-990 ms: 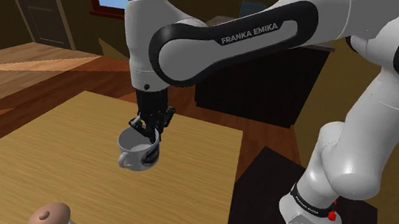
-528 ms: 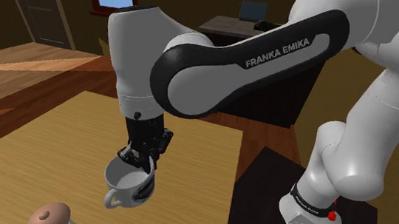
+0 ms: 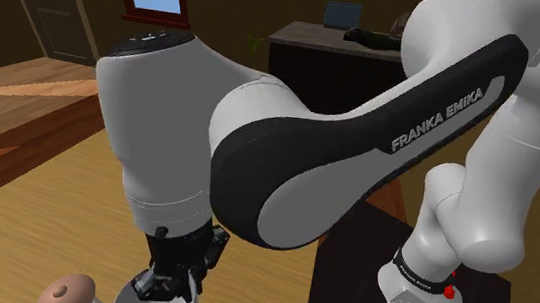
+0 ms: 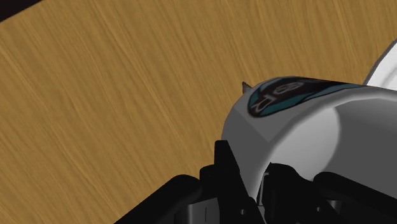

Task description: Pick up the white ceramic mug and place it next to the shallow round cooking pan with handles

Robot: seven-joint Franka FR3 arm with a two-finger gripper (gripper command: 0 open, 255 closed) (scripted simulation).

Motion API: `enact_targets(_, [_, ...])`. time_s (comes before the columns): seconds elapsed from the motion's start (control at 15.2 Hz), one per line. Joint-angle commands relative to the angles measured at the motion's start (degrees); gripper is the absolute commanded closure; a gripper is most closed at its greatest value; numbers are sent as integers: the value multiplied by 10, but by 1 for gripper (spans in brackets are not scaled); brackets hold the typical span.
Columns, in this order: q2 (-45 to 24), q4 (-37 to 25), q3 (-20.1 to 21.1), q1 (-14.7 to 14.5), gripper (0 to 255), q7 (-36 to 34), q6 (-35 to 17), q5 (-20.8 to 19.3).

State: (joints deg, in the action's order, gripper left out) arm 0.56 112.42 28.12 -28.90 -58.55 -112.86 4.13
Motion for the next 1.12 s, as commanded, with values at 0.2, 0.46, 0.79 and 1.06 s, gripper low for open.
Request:
enact_targets(0.2, [-39,-38,33,-35,255,-78,0,-23])
enact_targets(0.46, [-82,-79,57,-70,255,-145,3,-52])
enact_targets(0.79, [-149,-149,76,-125,255,-228,15,-98])
enact_targets(1.06, [-212,-221,81,-181,255,-289,35,-139])
